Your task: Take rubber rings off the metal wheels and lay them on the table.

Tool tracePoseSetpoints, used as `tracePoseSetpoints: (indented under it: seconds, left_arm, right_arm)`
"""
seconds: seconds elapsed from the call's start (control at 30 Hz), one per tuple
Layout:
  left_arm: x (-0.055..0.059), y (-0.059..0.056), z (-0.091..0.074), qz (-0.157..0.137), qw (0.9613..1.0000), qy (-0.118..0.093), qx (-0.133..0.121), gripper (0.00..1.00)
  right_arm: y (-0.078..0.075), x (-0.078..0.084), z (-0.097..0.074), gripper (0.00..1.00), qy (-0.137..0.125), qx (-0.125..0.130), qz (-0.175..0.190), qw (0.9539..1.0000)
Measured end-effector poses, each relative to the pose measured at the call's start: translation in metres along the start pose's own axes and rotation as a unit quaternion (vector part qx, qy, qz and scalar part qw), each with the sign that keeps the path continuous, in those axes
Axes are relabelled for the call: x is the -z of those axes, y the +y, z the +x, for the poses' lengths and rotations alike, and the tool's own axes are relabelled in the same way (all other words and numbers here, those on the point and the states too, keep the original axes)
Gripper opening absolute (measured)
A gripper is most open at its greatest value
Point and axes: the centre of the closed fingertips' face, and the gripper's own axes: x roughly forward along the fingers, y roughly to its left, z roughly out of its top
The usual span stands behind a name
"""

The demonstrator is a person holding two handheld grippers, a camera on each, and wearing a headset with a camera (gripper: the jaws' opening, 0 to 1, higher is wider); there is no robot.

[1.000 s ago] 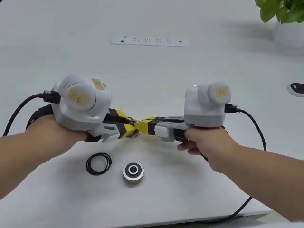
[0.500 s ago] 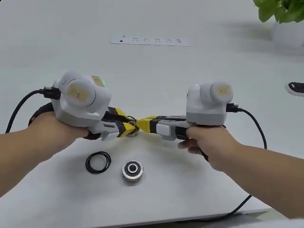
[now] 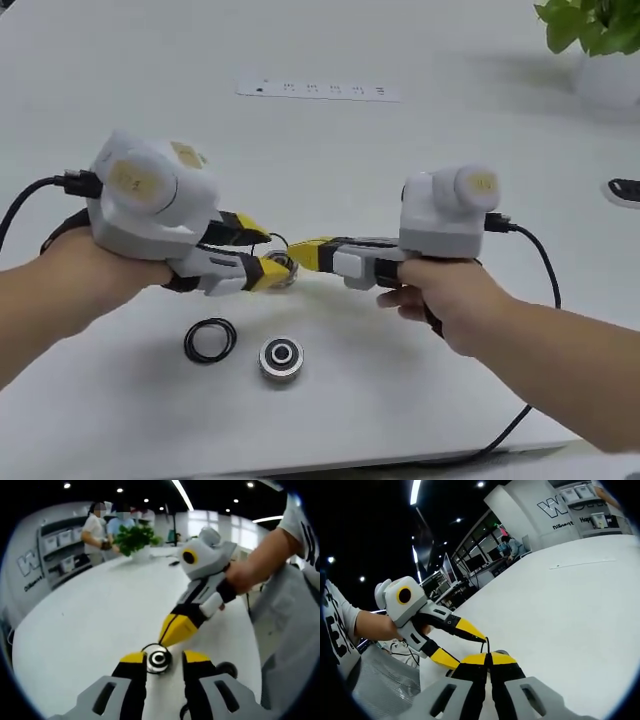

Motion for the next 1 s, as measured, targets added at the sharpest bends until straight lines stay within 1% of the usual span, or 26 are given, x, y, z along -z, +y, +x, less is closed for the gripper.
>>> tracePoseSetpoints:
  seconds: [0.17, 0.27, 0.4, 0.73, 1.0]
  left_arm:
    - [-0.009, -0.004, -0.012, -0.002, 0.9998, -0.017, 0.001, 0.32]
    - [-0.011, -0.006, -0.018, -0.002, 0.9997, -0.024, 0.001, 0.37]
    - [-0.012, -0.009, -0.027, 0.002, 0.9996, -0.027, 0.002, 0.39]
    - [-0.015, -0.007, -0.05, 0.003, 0.999, -0.044, -0.01, 0.45]
    - [-0.012, -0.009, -0.068, 0.001, 0.9987, -0.049, -0.016, 0.5]
  right_arm:
    - [0.008, -0.004, -0.003, 0.0, -0.004, -0.004, 0.002, 1.0]
    - [0.013, -0.007, -0.004, 0.0, -0.006, -0.006, 0.0, 1.0]
    - [0.017, -0.008, -0.005, 0.0, -0.009, -0.011, -0.002, 0.9999]
    - [0.034, -0.011, -0.006, 0.0, -0.003, -0.027, -0.014, 0.9995]
    - [0.043, -0.009, -0.006, 0.0, 0.004, -0.037, -0.019, 0.9991]
